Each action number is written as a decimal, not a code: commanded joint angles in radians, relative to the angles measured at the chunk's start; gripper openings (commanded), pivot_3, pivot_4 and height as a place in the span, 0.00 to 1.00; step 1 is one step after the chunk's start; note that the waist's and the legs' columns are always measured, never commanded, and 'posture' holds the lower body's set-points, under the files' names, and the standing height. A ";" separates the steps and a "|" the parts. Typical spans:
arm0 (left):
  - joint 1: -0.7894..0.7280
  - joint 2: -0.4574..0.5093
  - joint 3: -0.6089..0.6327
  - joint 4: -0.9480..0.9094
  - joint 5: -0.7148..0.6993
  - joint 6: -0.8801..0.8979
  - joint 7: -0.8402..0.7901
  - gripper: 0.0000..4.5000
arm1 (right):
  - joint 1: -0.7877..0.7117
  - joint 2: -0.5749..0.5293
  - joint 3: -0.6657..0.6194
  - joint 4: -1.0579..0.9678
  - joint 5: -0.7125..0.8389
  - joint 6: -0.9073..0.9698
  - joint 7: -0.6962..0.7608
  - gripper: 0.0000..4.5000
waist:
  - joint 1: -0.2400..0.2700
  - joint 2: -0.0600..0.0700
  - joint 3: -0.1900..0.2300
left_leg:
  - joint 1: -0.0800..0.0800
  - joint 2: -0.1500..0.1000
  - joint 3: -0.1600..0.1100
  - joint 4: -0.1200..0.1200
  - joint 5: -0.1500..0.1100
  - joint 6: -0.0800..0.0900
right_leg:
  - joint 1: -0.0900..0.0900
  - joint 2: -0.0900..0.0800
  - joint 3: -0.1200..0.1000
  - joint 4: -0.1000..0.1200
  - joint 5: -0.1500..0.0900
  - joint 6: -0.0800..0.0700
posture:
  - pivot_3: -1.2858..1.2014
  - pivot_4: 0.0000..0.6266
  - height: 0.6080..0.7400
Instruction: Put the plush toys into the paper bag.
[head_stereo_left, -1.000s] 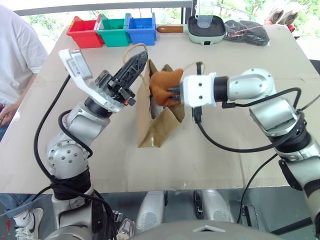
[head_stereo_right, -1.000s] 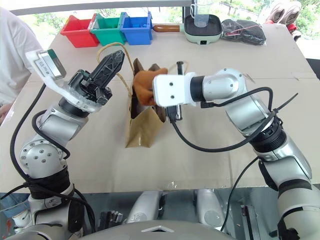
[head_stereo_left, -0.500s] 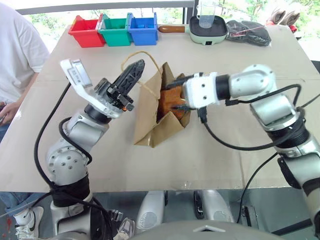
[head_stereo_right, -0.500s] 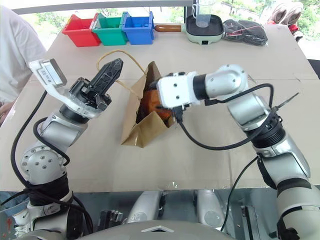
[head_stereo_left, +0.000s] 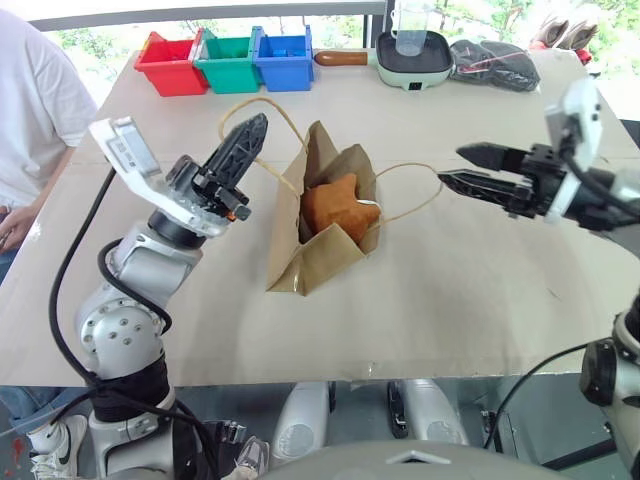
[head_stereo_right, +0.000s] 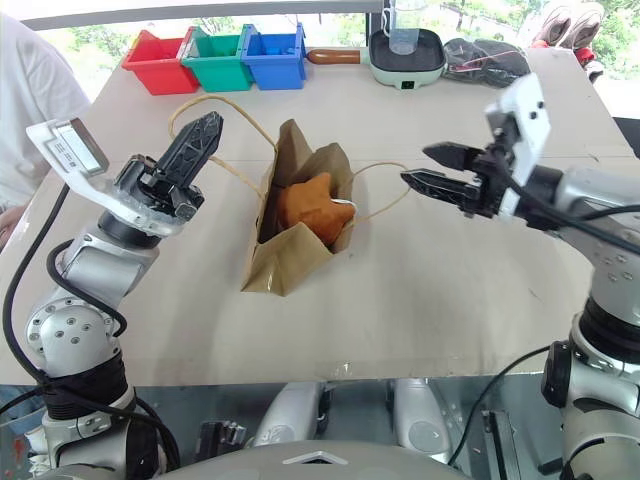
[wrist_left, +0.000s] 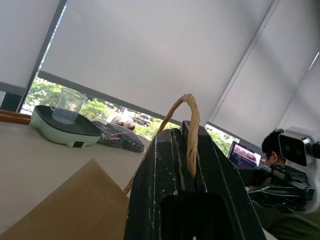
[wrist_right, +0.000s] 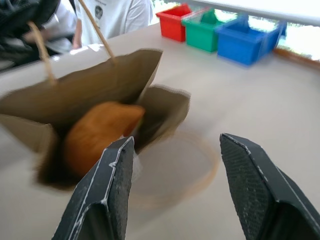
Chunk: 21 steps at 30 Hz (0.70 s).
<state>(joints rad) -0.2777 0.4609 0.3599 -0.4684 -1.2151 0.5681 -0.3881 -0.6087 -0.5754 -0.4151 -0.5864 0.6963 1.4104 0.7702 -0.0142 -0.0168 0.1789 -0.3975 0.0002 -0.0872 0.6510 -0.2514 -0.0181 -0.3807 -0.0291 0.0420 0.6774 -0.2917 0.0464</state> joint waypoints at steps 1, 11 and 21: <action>-0.026 0.012 0.029 0.007 0.005 -0.031 -0.012 0.00 | 0.063 0.041 -0.085 -0.052 0.062 0.109 -0.076 0.56 | 0.001 0.000 0.000 | 0.000 0.000 0.001 0.000 0.000 0.000 | 0.000 0.000 0.000 0.000 0.000 0.000 | 0.52 0.24 1.00; -0.033 0.001 0.007 0.015 0.022 -0.036 -0.027 0.00 | -0.001 0.345 0.122 0.085 0.050 -0.049 -0.247 0.51 | -0.018 0.001 0.000 | 0.000 0.001 0.002 0.000 0.000 0.000 | 0.000 0.003 0.001 0.001 0.000 0.000 | 0.52 0.24 1.00; -0.093 0.031 0.008 0.048 0.036 -0.036 -0.055 0.00 | -0.144 0.405 0.085 0.107 0.231 -0.227 -0.241 0.01 | -0.023 0.002 0.001 | 0.000 0.001 0.000 -0.001 0.000 0.000 | -0.001 0.004 0.001 0.001 0.000 0.000 | 0.52 0.24 1.00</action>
<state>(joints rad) -0.3224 0.4661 0.3486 -0.4197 -1.1786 0.5515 -0.4152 -0.6764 -0.1827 -0.2843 -0.4360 0.8423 1.2434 0.5392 -0.0371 -0.0152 0.1800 -0.3975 0.0011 -0.0874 0.6505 -0.2512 -0.0184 -0.3816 -0.0255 0.0429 0.6784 -0.2916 0.0464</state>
